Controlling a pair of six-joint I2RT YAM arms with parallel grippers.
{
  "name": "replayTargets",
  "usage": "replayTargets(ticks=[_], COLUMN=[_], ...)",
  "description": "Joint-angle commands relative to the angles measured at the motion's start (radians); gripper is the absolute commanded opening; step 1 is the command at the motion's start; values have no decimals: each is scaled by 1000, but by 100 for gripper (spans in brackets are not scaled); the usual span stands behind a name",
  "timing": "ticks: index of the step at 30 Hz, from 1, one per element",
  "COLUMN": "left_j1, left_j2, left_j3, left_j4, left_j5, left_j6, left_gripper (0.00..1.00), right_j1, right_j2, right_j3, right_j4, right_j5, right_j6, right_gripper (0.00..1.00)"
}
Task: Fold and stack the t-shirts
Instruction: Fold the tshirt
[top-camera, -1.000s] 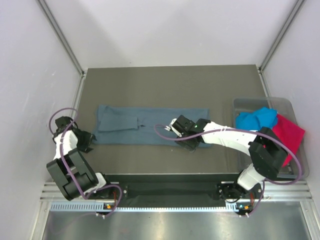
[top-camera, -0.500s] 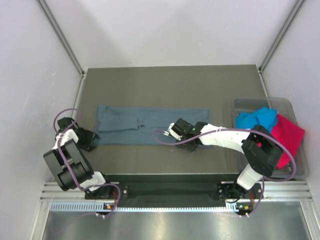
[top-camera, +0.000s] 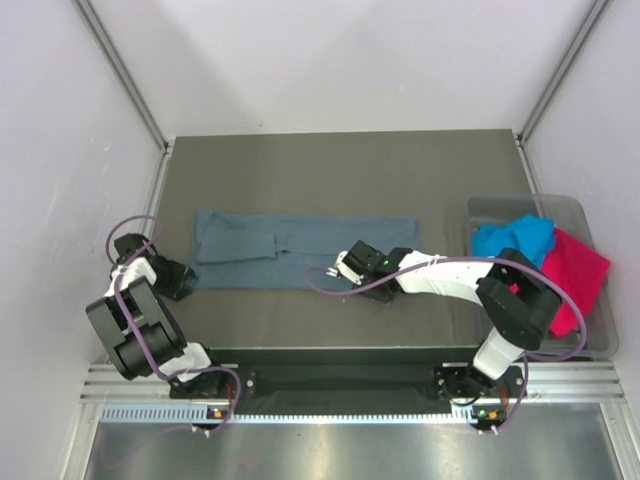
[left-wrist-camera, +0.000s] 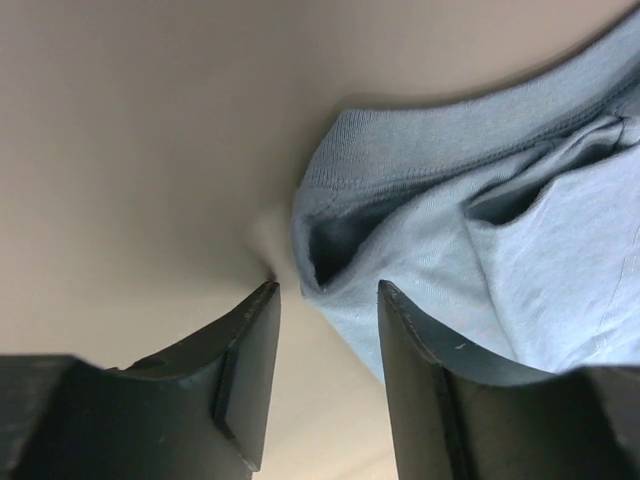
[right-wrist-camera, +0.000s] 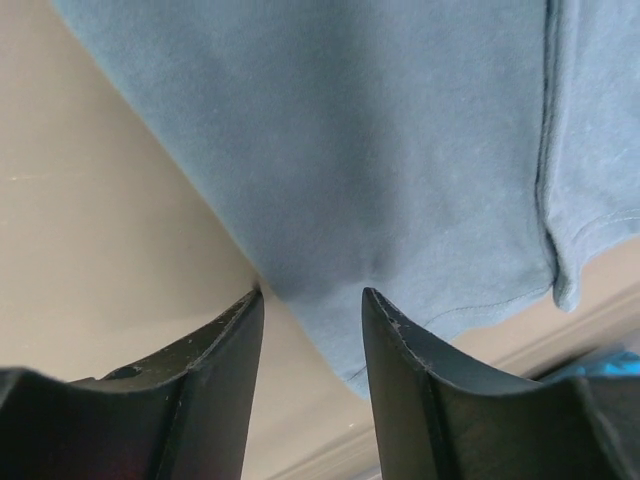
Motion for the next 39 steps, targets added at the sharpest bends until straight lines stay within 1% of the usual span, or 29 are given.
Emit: replayTargets(ticks=[1,3,6,8,12,13,15,16,19,21,26,30,31,32,34,35,36,37,39], left_j1=[7,7,7,7,7,7,7,7,7,7,-2,-39,-56,-63,-82,-86,-90,-99,-106], left_j2=[21,30,47,64,84,94,107,122,165,208,314,425,444,464,513,528,562,580,631], left_j3=[15,10,10,13,18,18,18,18,21,35,99,211,261,284,347,366,389,412,488], left_j4=[68,88,111,117,146,154,174,201,268,304,422,450,450,448,461,467,467,467,447], left_j5=[4,11,16,16,14,17,31,37,77,94,155,149,145,139,136,136,134,133,128], left_j6=[5,-1,-5,1,7,7,8,8,4,-8,-51,-64,-64,-67,-84,-90,-97,-99,-93], left_gripper=[47,47,42,37,28,27,22,20,13,8,6,4,4,3,3,3,2,2,2], right_j1=[10,10,10,11,22,23,25,25,46,63,100,167,183,198,238,261,275,289,332], right_j2=[46,54,74,79,70,69,80,85,100,99,92,103,109,117,157,189,209,229,296], right_j3=[-1,4,7,12,4,2,4,7,25,35,80,137,165,183,243,266,292,347,415], right_j4=[46,47,47,41,31,23,12,6,-26,-48,-100,-134,-132,-135,-137,-128,-124,-120,-120], right_j5=[-11,-9,2,-3,-21,-24,-46,-53,-78,-84,-119,-206,-221,-236,-294,-326,-374,-403,-429], right_j6=[-3,-3,0,3,13,20,30,35,40,46,90,179,200,243,289,347,371,388,423], right_gripper=[44,43,43,34,27,20,15,7,0,0,0,1,1,1,2,2,2,3,3])
